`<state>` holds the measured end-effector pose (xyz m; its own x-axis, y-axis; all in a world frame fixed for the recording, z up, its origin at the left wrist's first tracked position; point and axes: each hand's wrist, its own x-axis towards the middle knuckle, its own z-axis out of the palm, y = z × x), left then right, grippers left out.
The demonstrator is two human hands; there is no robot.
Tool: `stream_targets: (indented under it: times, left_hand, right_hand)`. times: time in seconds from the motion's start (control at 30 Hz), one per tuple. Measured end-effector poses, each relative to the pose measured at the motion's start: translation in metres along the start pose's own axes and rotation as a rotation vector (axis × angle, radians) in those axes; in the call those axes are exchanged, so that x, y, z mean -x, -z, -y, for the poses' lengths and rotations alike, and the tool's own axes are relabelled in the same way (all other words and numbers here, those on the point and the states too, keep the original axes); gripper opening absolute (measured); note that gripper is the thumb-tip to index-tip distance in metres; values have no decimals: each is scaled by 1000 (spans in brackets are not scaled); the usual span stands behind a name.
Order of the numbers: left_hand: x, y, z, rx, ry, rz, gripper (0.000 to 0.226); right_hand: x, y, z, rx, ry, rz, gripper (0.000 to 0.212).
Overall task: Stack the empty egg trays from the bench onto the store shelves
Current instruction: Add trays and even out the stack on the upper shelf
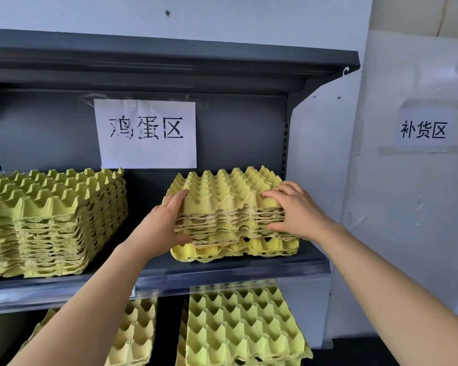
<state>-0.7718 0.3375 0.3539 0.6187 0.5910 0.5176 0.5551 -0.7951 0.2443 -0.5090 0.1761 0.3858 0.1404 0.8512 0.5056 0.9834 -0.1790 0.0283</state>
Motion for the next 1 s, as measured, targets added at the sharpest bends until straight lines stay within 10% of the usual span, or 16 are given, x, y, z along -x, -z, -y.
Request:
stream_targets:
  times: [0.63,1.0]
  left_hand:
    - [-8,23,-33,-50,-50,-228,98]
    - [-5,-26,-49,-81,-43,-41,100]
  right_hand:
    - [-12,39,-20,-49,32,-137,79]
    - [20,-2,-53,-30,-34,-22,82]
